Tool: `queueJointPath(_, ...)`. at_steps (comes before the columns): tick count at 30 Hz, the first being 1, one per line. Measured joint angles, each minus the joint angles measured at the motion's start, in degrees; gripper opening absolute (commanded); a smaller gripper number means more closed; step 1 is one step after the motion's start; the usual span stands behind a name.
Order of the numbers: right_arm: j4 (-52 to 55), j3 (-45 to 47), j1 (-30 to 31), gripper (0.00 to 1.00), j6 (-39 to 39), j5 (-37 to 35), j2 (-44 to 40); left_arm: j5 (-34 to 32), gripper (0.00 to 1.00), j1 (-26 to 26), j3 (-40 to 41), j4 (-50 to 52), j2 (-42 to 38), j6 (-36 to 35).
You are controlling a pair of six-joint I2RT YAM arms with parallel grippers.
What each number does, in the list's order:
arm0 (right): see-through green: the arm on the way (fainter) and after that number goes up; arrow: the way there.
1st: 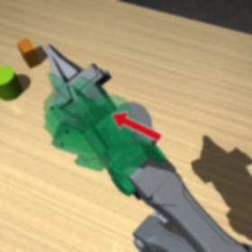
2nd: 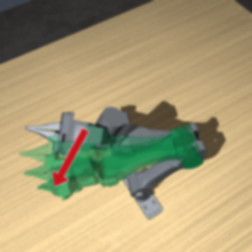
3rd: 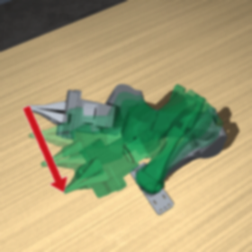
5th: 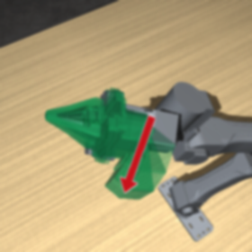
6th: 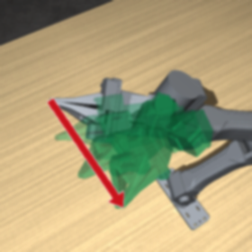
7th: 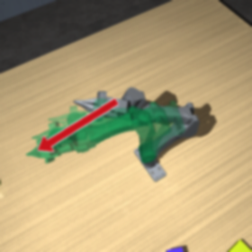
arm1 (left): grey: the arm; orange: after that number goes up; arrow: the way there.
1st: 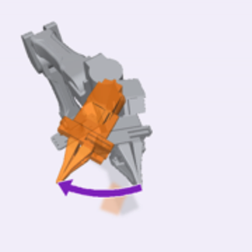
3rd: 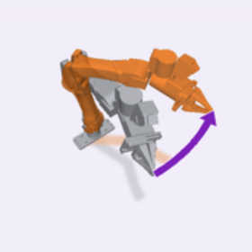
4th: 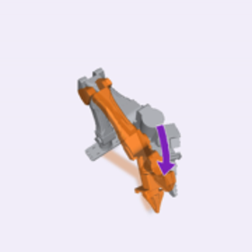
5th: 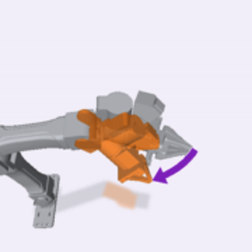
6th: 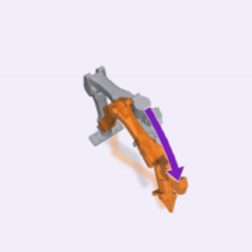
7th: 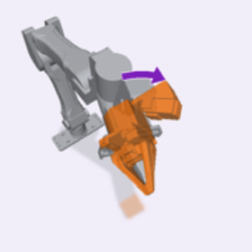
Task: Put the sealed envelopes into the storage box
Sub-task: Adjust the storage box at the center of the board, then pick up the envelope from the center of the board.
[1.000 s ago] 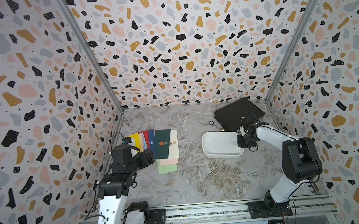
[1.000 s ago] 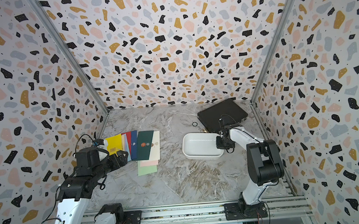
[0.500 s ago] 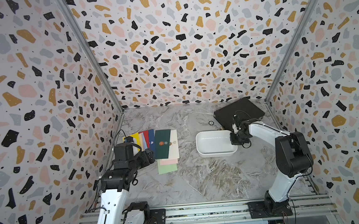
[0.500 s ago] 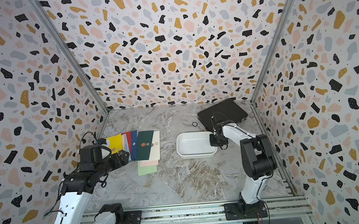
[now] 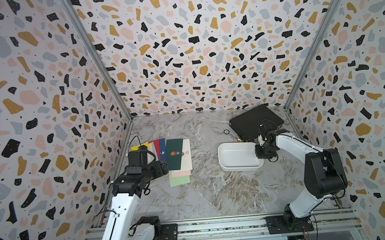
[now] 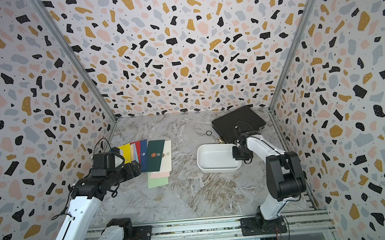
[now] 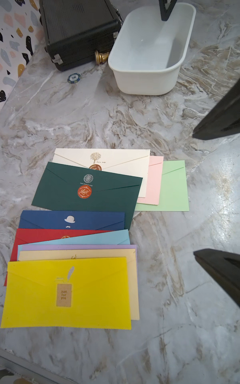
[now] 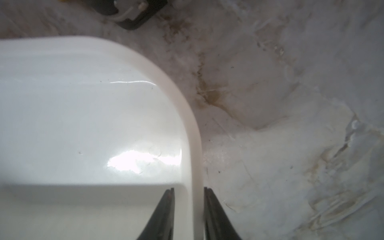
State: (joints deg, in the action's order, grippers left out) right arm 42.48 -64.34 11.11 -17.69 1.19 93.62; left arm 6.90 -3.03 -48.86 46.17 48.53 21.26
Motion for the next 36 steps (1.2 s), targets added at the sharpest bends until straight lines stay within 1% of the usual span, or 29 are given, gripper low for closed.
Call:
queueJointPath(2,1.1,0.0,0.1,0.39,-0.2,0.3,-2.3,-0.2,0.84,0.0,0.0,0.1,1.5,0.3)
queueJointPath(5,2.0,0.0,0.6,0.40,-1.2,1.7,-7.8,0.4,0.73,0.0,-0.8,0.1,5.5,1.5)
queueJointPath(7,2.1,0.0,1.4,0.41,-2.4,2.8,-11.7,1.1,0.65,-0.3,-1.5,-1.0,9.5,2.9)
queueJointPath(9,2.1,-0.2,3.5,0.42,-3.8,4.2,-14.4,1.7,0.60,-0.7,-2.8,-2.1,14.6,4.0)
queueJointPath(10,2.2,-0.9,5.3,0.42,-4.7,5.2,-14.9,1.9,0.55,-1.1,-4.1,-2.8,17.9,4.4)
queueJointPath(13,1.8,-4.0,10.3,0.41,-6.8,8.3,-13.4,2.7,0.46,-1.8,-8.6,-4.3,27.0,5.1)
queueJointPath(15,0.3,-6.6,13.8,0.41,-8.8,10.6,-10.3,3.1,0.41,-2.2,-11.8,-5.9,32.9,5.1)
queueJointPath(16,-0.3,-7.7,15.1,0.41,-9.6,11.5,-8.7,3.2,0.40,-2.3,-13.0,-6.4,34.9,5.1)
queueJointPath(21,-3.7,-16.2,22.0,0.40,-13.2,15.0,3.0,3.6,0.28,-2.5,-17.7,-8.1,43.1,4.6)
queueJointPath(24,-4.7,-23.8,25.5,0.40,-15.0,16.8,11.2,4.4,0.26,-2.6,-19.7,-8.9,47.5,4.2)
queueJointPath(26,-5.3,-29.2,27.4,0.40,-15.9,17.8,16.6,4.4,0.24,-2.6,-20.2,-9.0,49.6,3.8)
queueJointPath(29,-5.7,-37.2,29.4,0.40,-17.2,19.3,24.2,4.3,0.23,-2.6,-20.3,-9.0,52.0,3.6)
queueJointPath(33,-5.6,-46.6,31.0,0.40,-18.6,21.6,33.3,4.4,0.21,-2.6,-20.5,-9.7,55.3,3.7)
queueJointPath(36,-5.6,-51.3,31.2,0.40,-19.7,23.2,38.6,4.4,0.21,-2.6,-20.5,-10.6,56.8,3.9)
